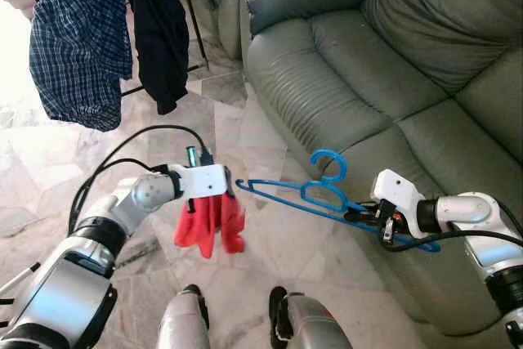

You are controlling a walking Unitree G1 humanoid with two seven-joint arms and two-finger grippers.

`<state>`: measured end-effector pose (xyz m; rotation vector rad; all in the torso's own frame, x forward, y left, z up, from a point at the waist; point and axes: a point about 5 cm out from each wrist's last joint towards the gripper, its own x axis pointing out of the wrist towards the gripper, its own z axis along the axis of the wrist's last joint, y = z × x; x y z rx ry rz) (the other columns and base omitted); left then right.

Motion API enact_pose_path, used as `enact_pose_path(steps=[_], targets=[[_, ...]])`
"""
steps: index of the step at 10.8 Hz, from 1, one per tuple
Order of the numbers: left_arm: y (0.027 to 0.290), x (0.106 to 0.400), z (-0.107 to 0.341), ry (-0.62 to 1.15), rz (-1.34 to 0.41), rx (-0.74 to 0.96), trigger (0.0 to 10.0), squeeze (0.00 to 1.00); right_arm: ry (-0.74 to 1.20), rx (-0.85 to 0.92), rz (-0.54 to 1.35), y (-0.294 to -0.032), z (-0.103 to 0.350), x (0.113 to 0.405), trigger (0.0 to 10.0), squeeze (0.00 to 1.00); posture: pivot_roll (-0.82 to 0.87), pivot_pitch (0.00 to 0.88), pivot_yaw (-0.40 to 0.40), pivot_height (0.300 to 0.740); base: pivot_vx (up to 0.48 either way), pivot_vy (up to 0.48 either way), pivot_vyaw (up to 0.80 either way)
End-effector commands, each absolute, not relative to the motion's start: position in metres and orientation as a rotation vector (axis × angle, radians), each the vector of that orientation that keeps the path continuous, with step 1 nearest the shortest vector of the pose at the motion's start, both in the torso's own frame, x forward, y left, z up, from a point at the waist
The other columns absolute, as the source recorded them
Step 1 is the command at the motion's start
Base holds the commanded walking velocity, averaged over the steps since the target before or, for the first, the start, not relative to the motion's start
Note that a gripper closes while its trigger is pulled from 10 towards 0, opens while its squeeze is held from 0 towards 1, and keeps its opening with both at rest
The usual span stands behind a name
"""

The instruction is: Hang hanger

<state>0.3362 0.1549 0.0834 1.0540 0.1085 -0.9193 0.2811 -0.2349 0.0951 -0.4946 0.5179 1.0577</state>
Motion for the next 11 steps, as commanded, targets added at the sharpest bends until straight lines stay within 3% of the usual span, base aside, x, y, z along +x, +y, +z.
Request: enact_pose_path(steps=[1, 7, 11], targets=[[0.149, 0.335, 0.084, 0.081, -0.943, 1.060, 10.0, 0.00, 0.526, -0.469, 1.066, -0.238, 0.096, 0.279, 10.0, 0.00, -0.03, 0.212, -0.046, 0.740, 0.000, 0.000, 0.00], [0.127, 0.335, 0.100, -0.101, -0.929, 1.005, 10.0, 0.00, 0.503, -0.436, 1.085, -0.226, 0.095, 0.281, 10.0, 0.00, -0.02, 0.214, -0.048, 0.740, 0.000, 0.000, 0.00], [0.142, 0.335, 0.092, -0.001, -0.962, 1.079, 10.0, 0.00, 0.550, -0.476, 1.072, -0.242, 0.100, 0.277, 10.0, 0.00, -0.02, 0.212, -0.043, 0.740, 0.000, 0.000, 0.00]])
